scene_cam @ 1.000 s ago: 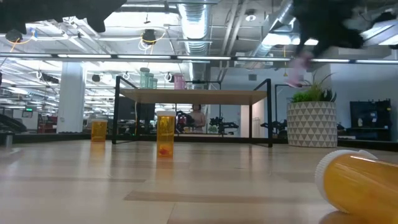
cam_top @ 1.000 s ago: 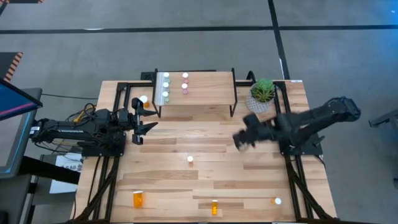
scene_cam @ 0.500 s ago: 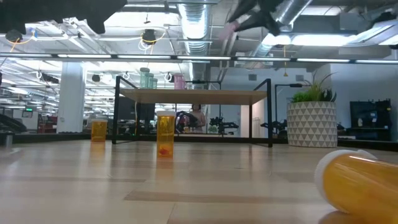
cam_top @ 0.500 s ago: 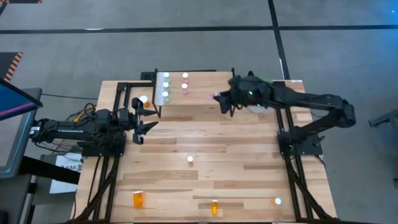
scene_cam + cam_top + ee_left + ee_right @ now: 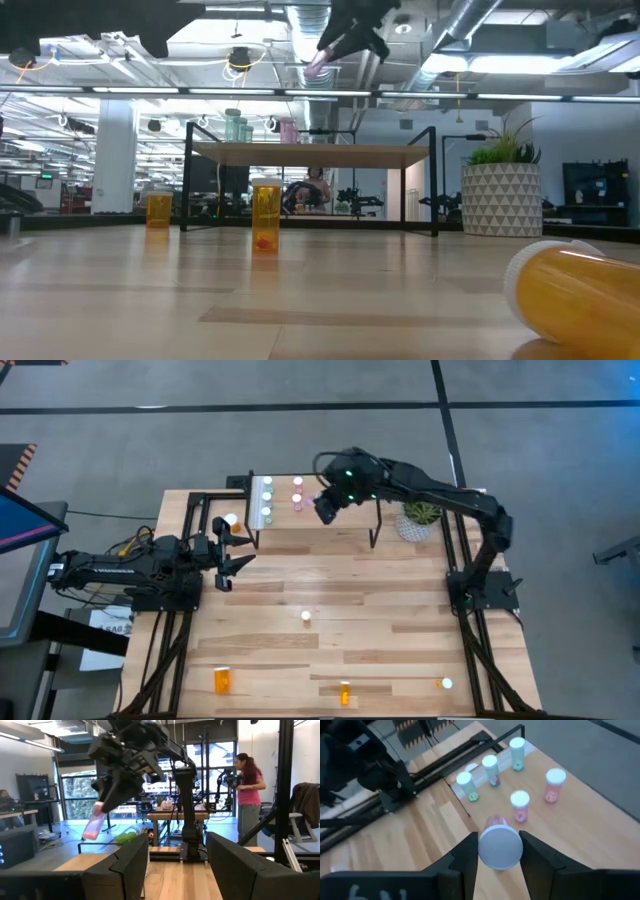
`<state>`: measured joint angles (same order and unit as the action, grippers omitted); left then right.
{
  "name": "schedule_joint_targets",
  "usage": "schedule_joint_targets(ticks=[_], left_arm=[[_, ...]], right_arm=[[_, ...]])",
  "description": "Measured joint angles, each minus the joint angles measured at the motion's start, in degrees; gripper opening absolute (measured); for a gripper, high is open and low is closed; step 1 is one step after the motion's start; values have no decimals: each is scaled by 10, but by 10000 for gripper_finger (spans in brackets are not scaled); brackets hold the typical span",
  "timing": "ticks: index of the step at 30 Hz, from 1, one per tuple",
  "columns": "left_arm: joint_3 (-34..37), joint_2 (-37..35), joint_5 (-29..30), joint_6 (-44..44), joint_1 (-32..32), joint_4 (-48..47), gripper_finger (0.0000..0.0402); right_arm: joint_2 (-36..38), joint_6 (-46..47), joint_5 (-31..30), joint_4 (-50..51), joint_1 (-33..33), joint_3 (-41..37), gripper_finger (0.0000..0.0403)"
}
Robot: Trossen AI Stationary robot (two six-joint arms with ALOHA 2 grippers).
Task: Pick and place medicine bottles onto shelf by color
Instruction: Put the pink pill bottle on the shelf aligned with the other pink pill bottles
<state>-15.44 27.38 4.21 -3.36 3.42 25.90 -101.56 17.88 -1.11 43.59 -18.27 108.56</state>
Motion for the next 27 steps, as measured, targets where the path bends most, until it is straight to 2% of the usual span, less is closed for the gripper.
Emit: schedule_joint_targets(ticks=[6, 10, 15, 27], left_arm=[[0, 0, 4, 0, 0, -4, 190], [0, 0, 13, 0, 0, -8, 190], [0, 0, 22, -3, 0, -13, 190], [0, 0, 27, -5, 0, -16, 190]], right_arm=[[-94, -43, 3, 88, -3, 128, 150], [-141, -51, 9, 123, -3, 181, 150], [-178, -58, 39, 143, -3, 200, 150], [-216, -64, 42, 134, -3, 202, 150]])
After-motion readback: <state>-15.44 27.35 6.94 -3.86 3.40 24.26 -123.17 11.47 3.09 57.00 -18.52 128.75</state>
